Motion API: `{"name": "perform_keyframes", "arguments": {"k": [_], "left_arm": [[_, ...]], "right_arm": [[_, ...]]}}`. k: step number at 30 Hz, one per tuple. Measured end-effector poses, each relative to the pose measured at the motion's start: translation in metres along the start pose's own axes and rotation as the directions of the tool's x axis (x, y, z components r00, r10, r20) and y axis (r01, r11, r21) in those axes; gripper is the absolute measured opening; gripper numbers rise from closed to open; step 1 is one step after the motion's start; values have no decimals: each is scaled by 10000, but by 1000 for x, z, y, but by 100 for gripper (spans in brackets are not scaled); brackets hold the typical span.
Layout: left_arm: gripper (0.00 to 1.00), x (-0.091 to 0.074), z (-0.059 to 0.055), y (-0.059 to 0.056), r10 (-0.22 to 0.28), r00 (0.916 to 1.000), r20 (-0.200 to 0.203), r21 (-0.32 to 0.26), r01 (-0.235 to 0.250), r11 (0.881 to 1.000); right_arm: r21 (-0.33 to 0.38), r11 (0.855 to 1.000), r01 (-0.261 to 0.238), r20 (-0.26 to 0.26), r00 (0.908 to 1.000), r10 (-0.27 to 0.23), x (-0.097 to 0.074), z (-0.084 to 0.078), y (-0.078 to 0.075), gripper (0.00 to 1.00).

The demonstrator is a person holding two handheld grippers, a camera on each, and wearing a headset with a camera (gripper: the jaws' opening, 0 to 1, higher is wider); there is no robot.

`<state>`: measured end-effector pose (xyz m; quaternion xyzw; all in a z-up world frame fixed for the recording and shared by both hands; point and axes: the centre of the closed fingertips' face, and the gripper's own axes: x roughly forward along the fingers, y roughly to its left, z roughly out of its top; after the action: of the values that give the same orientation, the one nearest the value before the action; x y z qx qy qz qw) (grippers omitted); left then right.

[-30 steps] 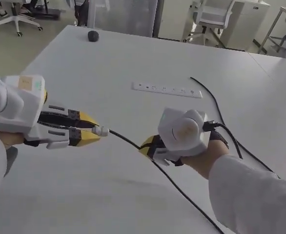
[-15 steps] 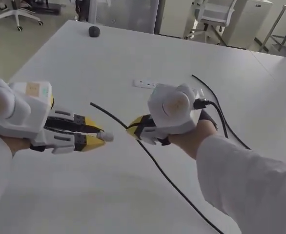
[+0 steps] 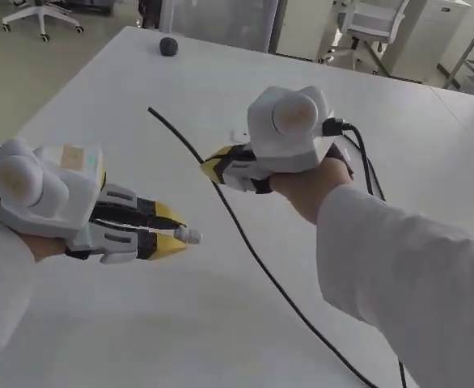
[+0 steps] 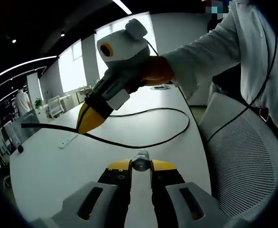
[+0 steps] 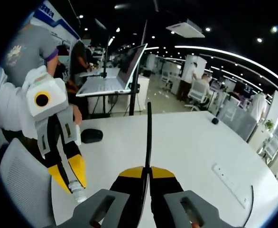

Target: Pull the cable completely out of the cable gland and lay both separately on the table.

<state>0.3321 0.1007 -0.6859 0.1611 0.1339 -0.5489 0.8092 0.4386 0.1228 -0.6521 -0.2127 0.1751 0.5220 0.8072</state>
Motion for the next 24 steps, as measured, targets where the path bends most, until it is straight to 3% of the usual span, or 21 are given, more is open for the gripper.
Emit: {"name": "perform_keyframes", "arguments": {"k": [7,10,11,14,16,17,21,24], "left_arm": [[15,8,-9,-3,-153,9998,98,-179,155,9997],[15,12,-16,-4,-223,9997,113,-290,226,9993],[15,13,-18,-5,-242,9996,137,-342,247,9991],[15,18,-23,-6,-300,9994,186,-470,308,9984],[15,22,-27,-7,-359,9992,172,-527,367,9979],[15,23,-28,-8,-378,9991,169,-527,386,9979],[15,30,-34,-10,-519,9984,205,-635,532,9966],[15,38,-39,-10,-584,9980,222,-760,600,9953]], "right_arm": [[1022,9946,172,644,9976,-239,12,24,-21,0],[1221,9923,212,559,9980,-282,20,33,-28,0],[947,9951,275,905,9952,-361,22,44,-33,0],[1428,9895,218,1161,9925,-387,28,55,-40,0],[1591,9869,276,1150,9923,-463,32,54,-46,0],[1875,9819,280,885,9950,-453,35,49,-48,0],[1795,9830,380,935,9941,-555,46,47,-65,0],[1853,9814,503,642,9959,-632,53,34,-71,0]]}}
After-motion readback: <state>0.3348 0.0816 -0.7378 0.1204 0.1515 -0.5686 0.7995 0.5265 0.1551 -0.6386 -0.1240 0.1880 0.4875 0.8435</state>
